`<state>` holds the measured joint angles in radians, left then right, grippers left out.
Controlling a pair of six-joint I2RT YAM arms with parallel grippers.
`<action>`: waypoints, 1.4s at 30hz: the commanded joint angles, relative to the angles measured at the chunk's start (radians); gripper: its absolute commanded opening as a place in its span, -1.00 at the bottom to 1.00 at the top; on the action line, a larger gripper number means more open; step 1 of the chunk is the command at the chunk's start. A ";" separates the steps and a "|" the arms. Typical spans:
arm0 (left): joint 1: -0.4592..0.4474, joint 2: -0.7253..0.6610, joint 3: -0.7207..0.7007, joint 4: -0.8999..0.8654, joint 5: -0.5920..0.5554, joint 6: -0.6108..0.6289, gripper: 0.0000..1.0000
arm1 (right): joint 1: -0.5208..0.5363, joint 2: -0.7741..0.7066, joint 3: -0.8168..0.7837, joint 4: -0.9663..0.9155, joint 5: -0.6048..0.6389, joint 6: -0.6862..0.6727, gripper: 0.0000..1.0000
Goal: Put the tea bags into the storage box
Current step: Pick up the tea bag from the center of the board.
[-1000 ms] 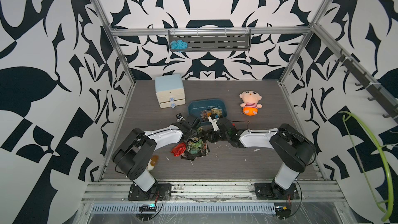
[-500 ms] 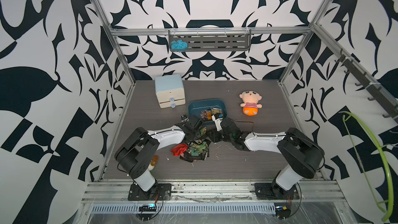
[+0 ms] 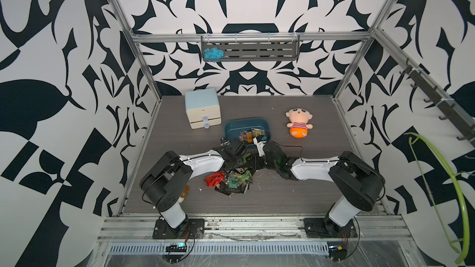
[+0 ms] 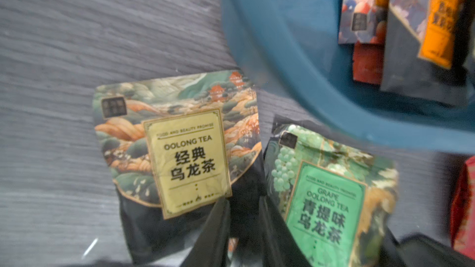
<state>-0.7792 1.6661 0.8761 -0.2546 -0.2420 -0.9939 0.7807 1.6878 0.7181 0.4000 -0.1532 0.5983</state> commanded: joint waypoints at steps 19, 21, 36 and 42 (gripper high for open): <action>-0.012 0.033 0.012 -0.006 0.017 0.011 -0.48 | 0.015 0.048 0.086 -0.096 -0.032 0.027 -0.20; -0.017 0.037 0.012 0.000 0.026 0.012 -0.49 | 0.017 0.057 0.093 -0.082 -0.044 0.027 -0.22; -0.049 0.038 0.002 0.036 -0.001 0.032 -0.48 | 0.026 0.071 0.107 -0.067 -0.039 0.030 -0.21; -0.055 0.051 0.008 0.036 -0.013 0.042 -0.50 | 0.028 0.072 0.107 -0.064 -0.039 0.026 -0.51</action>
<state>-0.8249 1.6955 0.8898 -0.2031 -0.2584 -0.9676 0.7967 1.7626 0.7902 0.3115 -0.1875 0.6312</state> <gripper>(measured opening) 0.250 0.267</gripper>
